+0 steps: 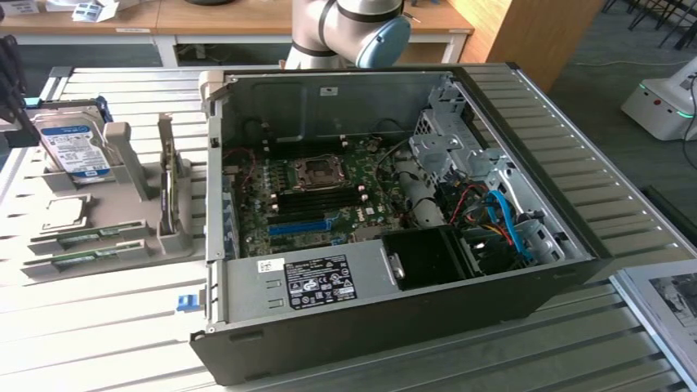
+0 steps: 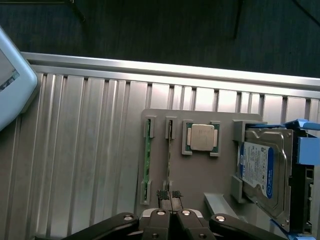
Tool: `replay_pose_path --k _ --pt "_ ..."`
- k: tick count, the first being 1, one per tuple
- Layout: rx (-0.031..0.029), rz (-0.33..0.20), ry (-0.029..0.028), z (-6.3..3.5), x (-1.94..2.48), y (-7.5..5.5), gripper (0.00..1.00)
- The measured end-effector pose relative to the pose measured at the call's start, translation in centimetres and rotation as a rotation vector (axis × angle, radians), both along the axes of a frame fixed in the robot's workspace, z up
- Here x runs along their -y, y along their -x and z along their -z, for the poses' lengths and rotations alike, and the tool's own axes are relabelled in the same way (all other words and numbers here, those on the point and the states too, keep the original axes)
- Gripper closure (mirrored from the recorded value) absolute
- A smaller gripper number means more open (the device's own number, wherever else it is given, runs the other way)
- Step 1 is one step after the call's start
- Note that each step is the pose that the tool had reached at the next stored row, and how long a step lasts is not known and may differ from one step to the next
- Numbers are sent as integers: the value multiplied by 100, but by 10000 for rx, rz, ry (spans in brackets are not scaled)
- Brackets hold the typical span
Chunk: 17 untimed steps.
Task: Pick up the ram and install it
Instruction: 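Pick up the ram and move it above insertion slot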
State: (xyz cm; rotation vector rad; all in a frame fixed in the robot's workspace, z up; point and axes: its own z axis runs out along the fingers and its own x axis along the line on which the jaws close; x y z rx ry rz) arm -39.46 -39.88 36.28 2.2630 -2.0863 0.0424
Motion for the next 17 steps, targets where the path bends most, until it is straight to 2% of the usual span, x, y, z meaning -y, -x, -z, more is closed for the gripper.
replay_pose_path --k 8,17 --pt "0 0 -19 96 0 0 90" --pt "-1 0 -19 103 0 0 90"
